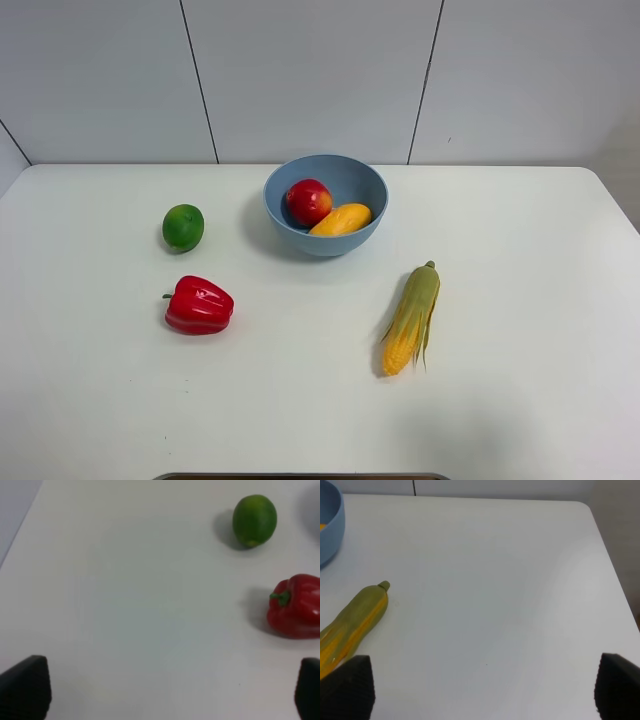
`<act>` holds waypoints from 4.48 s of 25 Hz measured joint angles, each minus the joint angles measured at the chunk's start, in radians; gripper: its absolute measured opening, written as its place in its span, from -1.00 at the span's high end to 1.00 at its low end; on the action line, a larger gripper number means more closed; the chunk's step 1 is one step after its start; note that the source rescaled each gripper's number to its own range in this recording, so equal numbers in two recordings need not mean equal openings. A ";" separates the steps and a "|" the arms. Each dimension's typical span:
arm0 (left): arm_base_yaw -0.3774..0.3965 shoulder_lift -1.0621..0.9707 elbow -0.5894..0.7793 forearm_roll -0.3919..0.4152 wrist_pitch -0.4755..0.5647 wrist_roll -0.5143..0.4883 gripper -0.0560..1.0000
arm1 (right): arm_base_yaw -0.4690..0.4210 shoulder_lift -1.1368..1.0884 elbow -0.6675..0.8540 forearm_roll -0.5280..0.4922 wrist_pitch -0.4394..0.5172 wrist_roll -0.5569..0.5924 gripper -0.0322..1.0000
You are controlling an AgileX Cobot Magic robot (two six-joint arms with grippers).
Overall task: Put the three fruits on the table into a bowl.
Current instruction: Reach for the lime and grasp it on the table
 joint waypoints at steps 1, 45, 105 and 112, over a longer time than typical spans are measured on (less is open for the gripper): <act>0.000 0.049 -0.031 0.000 -0.001 0.001 -1.00 | 0.000 0.000 0.000 0.000 0.000 0.000 -0.60; -0.329 1.854 -0.971 -0.127 -0.153 0.051 -1.00 | 0.000 0.000 0.000 0.000 0.000 0.000 -0.60; -0.329 2.089 -0.973 0.058 -0.375 0.040 -0.96 | 0.000 0.000 0.000 0.000 0.000 0.000 -0.60; -0.329 2.089 -0.973 0.049 -0.372 0.039 0.44 | 0.000 0.000 0.000 0.000 0.000 0.000 -0.60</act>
